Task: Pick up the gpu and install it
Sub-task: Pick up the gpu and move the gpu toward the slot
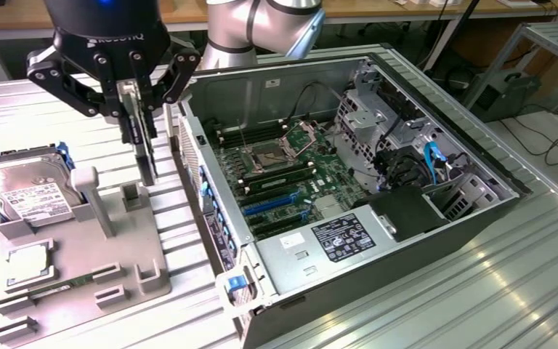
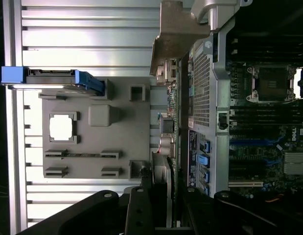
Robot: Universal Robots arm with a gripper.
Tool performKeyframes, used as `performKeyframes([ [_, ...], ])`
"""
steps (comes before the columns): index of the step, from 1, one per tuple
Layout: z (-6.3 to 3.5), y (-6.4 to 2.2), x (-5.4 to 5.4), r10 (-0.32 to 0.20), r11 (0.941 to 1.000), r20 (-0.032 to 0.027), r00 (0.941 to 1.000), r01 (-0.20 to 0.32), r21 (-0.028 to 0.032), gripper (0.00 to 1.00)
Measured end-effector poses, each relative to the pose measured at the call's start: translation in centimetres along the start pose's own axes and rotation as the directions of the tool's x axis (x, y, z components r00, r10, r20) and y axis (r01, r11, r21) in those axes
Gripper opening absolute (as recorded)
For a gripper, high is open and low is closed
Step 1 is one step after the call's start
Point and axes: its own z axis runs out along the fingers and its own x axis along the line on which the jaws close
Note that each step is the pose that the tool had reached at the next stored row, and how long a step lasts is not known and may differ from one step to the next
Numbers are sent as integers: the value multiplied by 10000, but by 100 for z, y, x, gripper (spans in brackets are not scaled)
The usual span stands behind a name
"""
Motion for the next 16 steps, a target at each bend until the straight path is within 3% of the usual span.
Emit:
performKeyframes([
  [16,8,-1,-276,0,10000,0,10000,0,0,28],
])
